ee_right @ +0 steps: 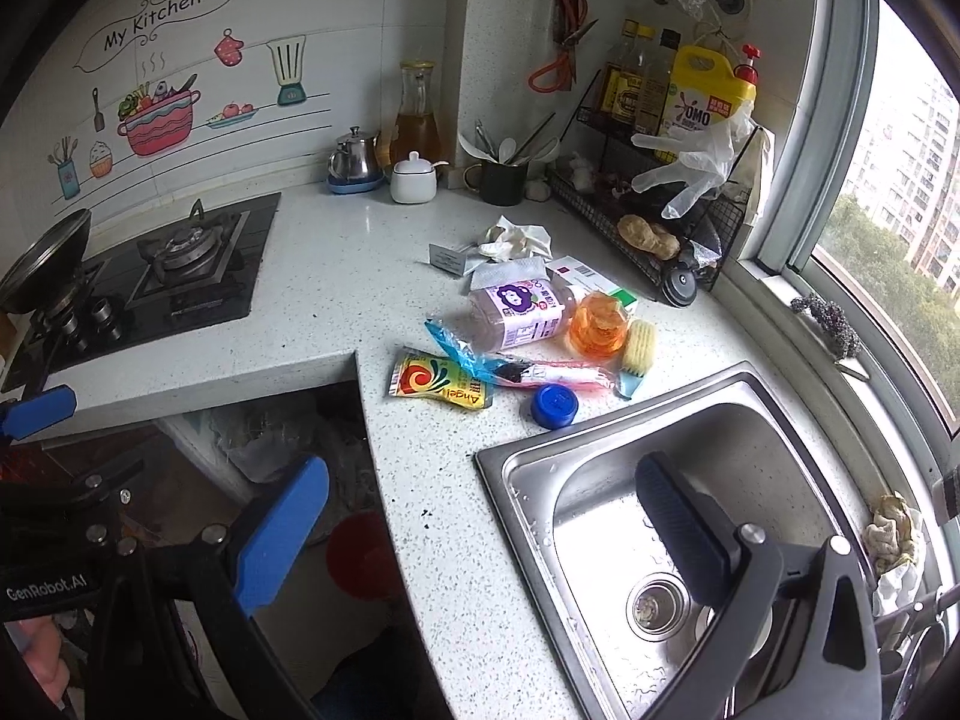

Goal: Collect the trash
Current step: 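Close the left gripper on the grape juice bottle while the right approaches the orange cup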

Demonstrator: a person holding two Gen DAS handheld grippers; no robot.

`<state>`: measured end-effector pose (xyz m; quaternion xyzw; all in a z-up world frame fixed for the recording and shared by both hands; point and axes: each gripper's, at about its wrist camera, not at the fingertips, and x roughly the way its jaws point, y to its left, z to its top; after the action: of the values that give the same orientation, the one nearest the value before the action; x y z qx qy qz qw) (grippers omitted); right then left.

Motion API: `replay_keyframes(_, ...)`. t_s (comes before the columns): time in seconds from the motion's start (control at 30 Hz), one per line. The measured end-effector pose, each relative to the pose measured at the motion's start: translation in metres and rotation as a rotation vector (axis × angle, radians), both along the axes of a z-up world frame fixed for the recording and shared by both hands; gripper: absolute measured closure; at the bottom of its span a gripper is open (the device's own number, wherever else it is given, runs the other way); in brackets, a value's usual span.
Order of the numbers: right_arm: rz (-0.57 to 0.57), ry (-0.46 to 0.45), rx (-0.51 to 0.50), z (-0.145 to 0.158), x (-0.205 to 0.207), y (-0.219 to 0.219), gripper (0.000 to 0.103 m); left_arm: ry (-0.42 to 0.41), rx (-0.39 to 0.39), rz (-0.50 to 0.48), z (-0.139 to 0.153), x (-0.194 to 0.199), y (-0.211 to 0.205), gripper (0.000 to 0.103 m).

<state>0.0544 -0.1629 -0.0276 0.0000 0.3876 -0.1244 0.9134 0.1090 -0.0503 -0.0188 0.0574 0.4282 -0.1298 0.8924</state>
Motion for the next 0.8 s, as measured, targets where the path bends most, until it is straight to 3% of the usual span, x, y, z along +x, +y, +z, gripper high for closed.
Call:
replay_keyframes(0.33, -0.200, 0.053, 0.045, -0.010, 0.063, -0.054, 0.000, 0.040, 0.064, -0.291, -0.007, 0.108, -0.071, 0.001)
replay_keyframes(0.5, -0.318, 0.078, 0.050, -0.012, 0.082, -0.077, 0.000, 0.092, 0.061, -0.415, -0.017, 0.158, -0.108, 0.001)
replay_keyframes(0.8, -0.492, 0.142, 0.110, -0.029, 0.103, -0.122, 0.000, 0.163, 0.126, -0.631, -0.046, 0.212, -0.187, 0.001)
